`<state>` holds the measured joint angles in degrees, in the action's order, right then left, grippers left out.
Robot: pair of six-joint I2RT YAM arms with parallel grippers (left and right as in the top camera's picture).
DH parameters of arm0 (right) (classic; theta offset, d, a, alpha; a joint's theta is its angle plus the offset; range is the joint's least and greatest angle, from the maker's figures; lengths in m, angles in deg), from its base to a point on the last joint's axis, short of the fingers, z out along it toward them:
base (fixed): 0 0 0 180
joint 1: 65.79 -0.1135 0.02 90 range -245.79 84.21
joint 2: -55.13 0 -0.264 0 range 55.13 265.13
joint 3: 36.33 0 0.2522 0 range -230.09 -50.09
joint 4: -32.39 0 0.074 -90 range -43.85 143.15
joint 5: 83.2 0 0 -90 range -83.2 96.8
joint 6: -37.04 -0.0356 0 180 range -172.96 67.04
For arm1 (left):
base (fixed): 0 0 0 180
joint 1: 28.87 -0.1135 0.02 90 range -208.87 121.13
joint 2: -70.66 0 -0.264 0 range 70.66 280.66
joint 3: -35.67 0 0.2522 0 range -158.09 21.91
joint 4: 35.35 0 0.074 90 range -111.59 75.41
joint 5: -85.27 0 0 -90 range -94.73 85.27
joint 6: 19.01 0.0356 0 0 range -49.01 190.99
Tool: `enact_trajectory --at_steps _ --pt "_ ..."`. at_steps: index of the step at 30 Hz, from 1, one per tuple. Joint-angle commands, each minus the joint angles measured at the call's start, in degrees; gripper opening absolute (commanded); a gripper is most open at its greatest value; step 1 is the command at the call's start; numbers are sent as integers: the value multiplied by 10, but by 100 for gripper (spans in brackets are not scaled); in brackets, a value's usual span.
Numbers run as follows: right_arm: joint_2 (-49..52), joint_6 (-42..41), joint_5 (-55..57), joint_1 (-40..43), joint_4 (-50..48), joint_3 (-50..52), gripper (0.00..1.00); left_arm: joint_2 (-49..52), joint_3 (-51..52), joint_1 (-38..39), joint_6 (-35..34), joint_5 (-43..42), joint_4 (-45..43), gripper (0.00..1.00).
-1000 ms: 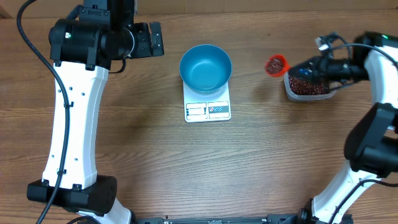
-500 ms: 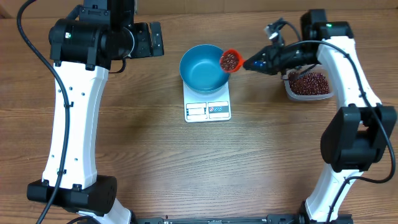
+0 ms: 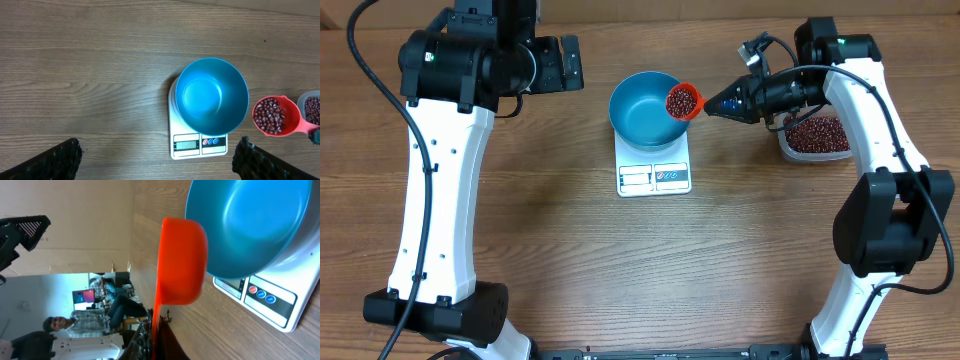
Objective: Scoop item into bowl and weigh 150g on scale
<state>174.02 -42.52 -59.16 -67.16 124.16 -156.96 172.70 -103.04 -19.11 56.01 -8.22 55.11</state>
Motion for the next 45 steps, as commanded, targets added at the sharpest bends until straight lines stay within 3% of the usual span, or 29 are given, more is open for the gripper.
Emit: enact_trajectory --at_steps 1,10,21,30,35,37,39,45 --pt "-41 35 -23 27 21 -16 4 -8 -4 0 7 -6 0 100" --pt "-87 114 4 159 116 -16 4 -8 -4 0 7 -6 0 100" --pt "-86 124 72 327 109 -15 4 -8 -4 0 7 -6 -1 100" --pt "-85 123 115 357 93 0 4 -8 -4 0 -17 -31 -6 100" --pt "-83 123 118 357 89 0 4 10 -4 1 -37 -111 25 98" --pt "-83 123 119 357 88 0 4 27 -4 5 -32 -134 46 60" --pt "-83 123 119 357 89 0 4 48 -4 15 -29 -134 68 5" --pt "-83 123 120 357 90 0 4 97 -4 87 -31 -88 85 5"
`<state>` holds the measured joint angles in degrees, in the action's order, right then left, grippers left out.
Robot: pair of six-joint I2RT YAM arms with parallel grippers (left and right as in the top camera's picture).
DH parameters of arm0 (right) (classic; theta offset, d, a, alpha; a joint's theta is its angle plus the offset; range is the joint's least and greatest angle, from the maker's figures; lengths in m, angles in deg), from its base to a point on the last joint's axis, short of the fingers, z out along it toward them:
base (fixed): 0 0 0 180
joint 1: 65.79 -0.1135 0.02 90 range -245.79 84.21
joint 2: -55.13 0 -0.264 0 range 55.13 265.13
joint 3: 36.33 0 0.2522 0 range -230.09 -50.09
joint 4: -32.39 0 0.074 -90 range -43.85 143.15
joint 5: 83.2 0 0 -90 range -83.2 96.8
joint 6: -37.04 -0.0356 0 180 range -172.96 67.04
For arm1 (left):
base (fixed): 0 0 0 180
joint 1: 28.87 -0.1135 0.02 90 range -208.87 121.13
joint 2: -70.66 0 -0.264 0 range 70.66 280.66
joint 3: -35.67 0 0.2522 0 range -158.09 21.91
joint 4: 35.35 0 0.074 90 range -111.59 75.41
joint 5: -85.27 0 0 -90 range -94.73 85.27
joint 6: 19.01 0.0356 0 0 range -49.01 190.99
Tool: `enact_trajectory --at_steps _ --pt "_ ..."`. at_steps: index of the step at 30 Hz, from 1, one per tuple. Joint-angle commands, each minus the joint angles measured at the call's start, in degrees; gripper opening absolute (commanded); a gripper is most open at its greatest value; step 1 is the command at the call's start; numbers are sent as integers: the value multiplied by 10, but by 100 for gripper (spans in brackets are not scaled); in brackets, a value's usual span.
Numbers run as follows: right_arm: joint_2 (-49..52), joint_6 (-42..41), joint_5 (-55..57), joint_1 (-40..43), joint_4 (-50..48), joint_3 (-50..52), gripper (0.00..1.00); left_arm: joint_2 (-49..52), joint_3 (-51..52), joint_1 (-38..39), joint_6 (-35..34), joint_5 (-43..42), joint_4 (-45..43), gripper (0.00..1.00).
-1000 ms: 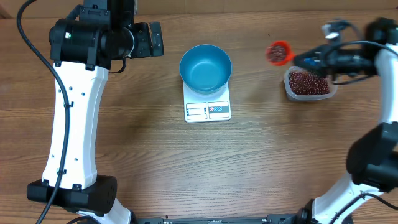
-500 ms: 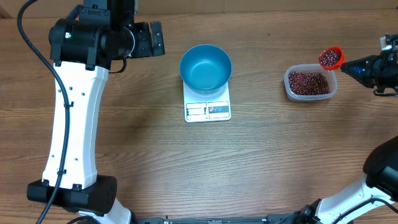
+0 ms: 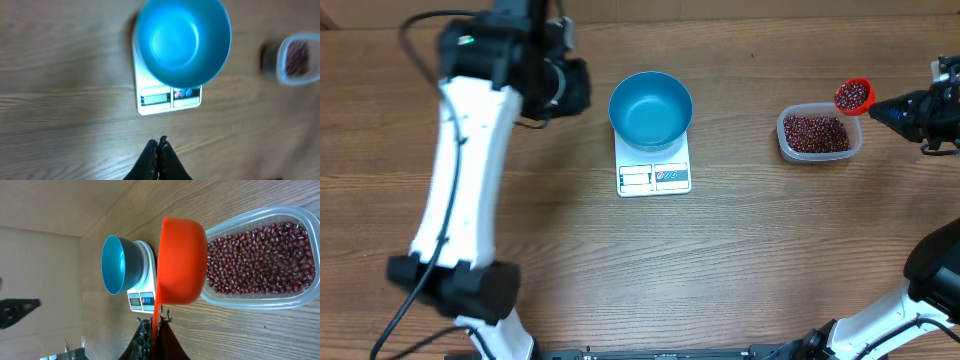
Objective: Scoop item into bowl and weigh 150g on scale
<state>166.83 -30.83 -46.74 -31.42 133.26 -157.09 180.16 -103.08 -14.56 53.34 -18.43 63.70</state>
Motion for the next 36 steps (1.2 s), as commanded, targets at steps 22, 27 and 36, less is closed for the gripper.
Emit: enact_trajectory --at_steps 22,27,36 --pt "-11 7 0 0 -3 2 4 21 260 312 -162 219 -198 4" --pt "-11 7 0 0 -2 2 4 20 319 289 -140 219 -291 4" --pt "-11 7 0 0 0 2 4 21 412 277 -59 311 -436 4"
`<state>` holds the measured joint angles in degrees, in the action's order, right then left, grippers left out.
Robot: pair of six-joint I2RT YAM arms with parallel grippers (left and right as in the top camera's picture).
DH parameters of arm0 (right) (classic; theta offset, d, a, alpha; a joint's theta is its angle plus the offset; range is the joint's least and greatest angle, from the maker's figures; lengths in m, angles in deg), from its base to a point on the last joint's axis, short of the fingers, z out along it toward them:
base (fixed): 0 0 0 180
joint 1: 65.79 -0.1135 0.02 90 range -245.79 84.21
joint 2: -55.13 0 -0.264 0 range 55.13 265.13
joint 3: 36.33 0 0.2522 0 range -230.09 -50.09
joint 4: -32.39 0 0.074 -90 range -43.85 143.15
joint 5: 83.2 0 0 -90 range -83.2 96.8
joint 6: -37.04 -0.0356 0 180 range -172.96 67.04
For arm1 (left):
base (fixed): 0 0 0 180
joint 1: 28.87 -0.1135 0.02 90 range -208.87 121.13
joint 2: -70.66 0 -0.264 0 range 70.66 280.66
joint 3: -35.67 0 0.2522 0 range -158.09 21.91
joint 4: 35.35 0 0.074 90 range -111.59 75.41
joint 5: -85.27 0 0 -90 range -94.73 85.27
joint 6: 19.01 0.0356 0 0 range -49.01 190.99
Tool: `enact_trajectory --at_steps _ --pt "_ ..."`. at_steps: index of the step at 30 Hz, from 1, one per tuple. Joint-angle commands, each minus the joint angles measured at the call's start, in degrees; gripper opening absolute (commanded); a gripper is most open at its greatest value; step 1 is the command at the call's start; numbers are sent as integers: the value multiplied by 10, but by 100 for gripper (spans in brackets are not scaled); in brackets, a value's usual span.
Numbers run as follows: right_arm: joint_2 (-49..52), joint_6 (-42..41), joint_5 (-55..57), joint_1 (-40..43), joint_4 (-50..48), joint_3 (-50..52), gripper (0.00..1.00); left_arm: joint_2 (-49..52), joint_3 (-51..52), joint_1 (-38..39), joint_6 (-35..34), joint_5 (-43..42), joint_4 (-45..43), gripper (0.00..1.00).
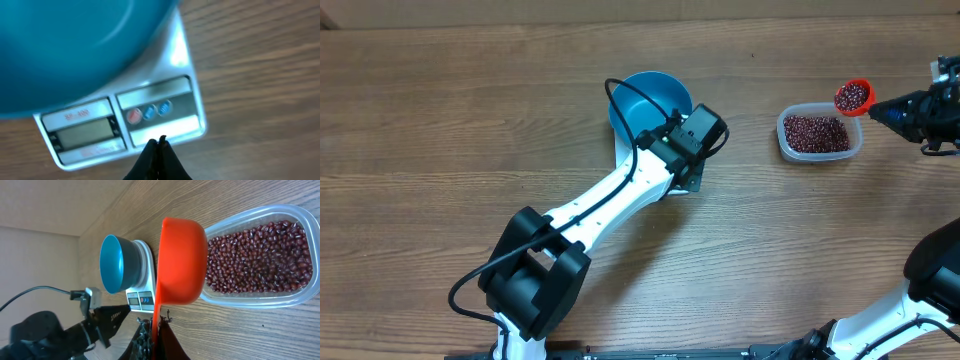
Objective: Scoop item into bowl and weigh 150g on scale
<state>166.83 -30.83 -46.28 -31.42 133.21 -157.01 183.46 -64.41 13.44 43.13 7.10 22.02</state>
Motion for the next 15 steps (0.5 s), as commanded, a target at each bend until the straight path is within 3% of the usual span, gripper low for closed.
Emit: enact_trajectory --at_steps 1,7,15 --pt "-11 7 -5 0 0 1 4 -12 36 -5 54 55 -35 4" --pt "-11 7 0 0 0 1 4 -11 93 -9 87 51 -122 4" --pt "-11 7 5 0 0 1 4 -3 105 -17 90 50 -153 4"
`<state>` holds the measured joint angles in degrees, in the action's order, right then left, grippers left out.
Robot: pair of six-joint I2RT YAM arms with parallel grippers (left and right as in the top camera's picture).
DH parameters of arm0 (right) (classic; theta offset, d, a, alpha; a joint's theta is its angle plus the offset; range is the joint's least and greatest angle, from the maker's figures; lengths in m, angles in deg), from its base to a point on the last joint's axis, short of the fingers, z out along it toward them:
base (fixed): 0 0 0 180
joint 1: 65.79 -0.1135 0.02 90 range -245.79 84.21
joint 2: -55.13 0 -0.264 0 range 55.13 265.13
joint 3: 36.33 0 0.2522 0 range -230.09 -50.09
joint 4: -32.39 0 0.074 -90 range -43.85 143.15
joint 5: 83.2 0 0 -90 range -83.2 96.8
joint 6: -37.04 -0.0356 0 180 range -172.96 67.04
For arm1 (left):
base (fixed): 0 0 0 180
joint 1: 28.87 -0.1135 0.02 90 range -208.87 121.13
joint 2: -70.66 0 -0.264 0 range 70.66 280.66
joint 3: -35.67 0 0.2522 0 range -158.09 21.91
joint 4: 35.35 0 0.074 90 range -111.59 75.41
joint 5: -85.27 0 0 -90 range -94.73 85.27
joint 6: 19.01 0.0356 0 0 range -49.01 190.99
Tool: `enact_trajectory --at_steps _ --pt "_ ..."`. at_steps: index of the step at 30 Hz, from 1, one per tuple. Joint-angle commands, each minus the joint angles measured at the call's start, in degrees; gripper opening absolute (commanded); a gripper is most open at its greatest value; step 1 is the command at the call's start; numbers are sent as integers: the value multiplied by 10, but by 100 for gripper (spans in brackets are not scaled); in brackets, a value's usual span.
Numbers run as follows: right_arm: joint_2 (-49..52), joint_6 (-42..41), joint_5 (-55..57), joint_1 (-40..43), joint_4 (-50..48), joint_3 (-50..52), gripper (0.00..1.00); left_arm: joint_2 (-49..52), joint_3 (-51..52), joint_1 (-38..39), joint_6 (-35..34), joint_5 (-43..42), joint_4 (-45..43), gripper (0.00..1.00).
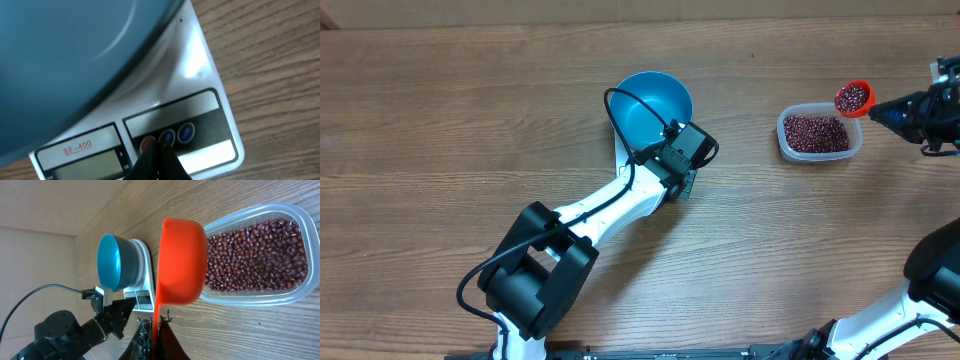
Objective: Scoop item into bowl and weigh 150g on scale
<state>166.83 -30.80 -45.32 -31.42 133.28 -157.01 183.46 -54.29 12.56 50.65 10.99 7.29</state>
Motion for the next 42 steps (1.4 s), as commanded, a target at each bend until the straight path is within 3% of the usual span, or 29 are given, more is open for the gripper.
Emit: enact_trajectory --at_steps 1,42 --pt "-11 6 -4 0 0 1 4 -2 4 -9 15 12 -7 4" --pt "-11 7 1 0 2 1 4 24 23 -10 -24 -22 -21 4"
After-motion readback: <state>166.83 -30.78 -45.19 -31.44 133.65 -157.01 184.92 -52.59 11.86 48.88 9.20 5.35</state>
